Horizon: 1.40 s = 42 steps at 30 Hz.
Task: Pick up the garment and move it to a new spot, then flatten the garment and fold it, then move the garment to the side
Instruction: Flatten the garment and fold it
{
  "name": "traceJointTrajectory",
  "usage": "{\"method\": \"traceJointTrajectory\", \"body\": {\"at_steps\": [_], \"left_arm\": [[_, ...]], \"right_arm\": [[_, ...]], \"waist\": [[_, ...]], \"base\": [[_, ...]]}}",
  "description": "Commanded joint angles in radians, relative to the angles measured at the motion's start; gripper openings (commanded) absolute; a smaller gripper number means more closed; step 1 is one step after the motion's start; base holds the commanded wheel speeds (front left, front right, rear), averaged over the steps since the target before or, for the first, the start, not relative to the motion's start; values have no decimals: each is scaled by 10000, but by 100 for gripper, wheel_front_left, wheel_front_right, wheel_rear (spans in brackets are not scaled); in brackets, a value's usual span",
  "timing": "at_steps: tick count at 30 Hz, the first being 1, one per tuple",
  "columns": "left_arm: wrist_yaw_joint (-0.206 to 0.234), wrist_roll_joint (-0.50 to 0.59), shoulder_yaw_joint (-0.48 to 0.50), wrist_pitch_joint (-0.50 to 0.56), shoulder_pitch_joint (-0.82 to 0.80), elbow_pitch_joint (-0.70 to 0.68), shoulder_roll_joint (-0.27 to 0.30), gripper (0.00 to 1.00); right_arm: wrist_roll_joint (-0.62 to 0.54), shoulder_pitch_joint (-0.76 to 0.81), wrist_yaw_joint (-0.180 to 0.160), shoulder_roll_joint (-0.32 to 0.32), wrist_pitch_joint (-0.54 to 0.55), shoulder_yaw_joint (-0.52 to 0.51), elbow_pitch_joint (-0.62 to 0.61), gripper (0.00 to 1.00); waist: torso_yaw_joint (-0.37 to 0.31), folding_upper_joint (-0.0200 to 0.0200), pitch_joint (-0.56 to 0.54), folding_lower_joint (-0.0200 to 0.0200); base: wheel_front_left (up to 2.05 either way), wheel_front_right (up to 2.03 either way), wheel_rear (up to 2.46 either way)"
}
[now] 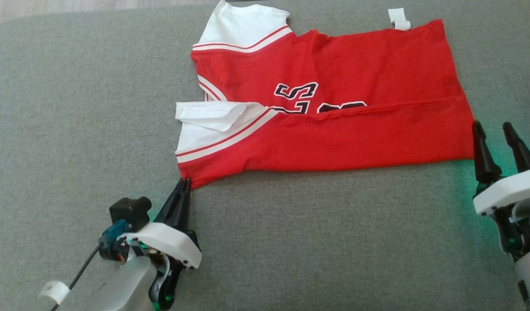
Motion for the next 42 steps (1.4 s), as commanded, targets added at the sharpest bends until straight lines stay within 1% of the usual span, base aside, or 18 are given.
{"method": "traceJointTrajectory", "body": {"at_steps": [1, 6, 11, 13, 14, 21, 25, 28, 31, 36, 38, 42], "left_arm": [[-72, 159, 169, -83, -282, -60, 151, 0], [3, 698, 161, -238, -453, -147, 370, 0], [79, 983, 259, -287, -462, -414, 480, 0], [92, 1087, 255, -294, -458, -496, 507, 0], [101, 1149, 252, -297, -454, -546, 525, 0], [198, 1560, 146, -307, -173, -915, 751, 0], [285, 1552, 155, -297, 387, -1371, 1062, 0], [411, 1419, 115, -65, 990, -1909, 1330, 0], [627, 1260, 44, 256, 1700, -2629, 1573, 0], [1127, 1043, -76, 691, 2955, -3941, 1976, 0], [1326, 991, -130, 836, 3385, -4457, 2121, 0], [1583, 856, -151, 1065, 3867, -5159, 2311, 0]], "right_arm": [[-64, -164, -7, -232, 131, 145, -119, 100], [-84, -358, -7, -246, 1035, 315, 521, 100], [-136, -573, -7, -285, 2029, 509, 1098, 100], [-111, -573, -7, -273, 2318, 528, 1185, 26], [-47, -544, -7, -261, 2456, 558, 1163, 0], [178, -97, -7, -570, 2705, 398, 911, 0], [485, 446, -7, -869, 2872, 375, 549, 0], [753, 964, -7, -1115, 3057, 368, 144, 0], [918, 1577, -7, -1348, 3173, 248, -321, 0], [1066, 2778, -7, -1565, 3365, -71, -1131, 0], [1066, 3296, -7, -1568, 3460, -302, -1468, 0], [981, 3964, -7, -1424, 3651, -760, -2027, 0]], "waist": [[15, 0, -38, 0], [132, 0, -169, 0], [318, 0, -255, 0], [393, 0, -293, 0], [420, 0, -312, 0], [509, 0, -625, 0], [455, 0, -964, 0], [410, 0, -1177, 0], [392, 0, -1340, 0], [398, 0, -1602, 0], [423, 0, -1691, 0], [418, 0, -1784, 0]], "base": [[0, 0, 0], [0, 0, 0], [0, 0, 0], [0, 0, 0], [0, 0, 0], [0, 0, 0], [0, 0, 0], [0, 0, 0], [0, 0, 0], [0, 0, 0], [0, 0, 0], [0, 0, 0]]}}
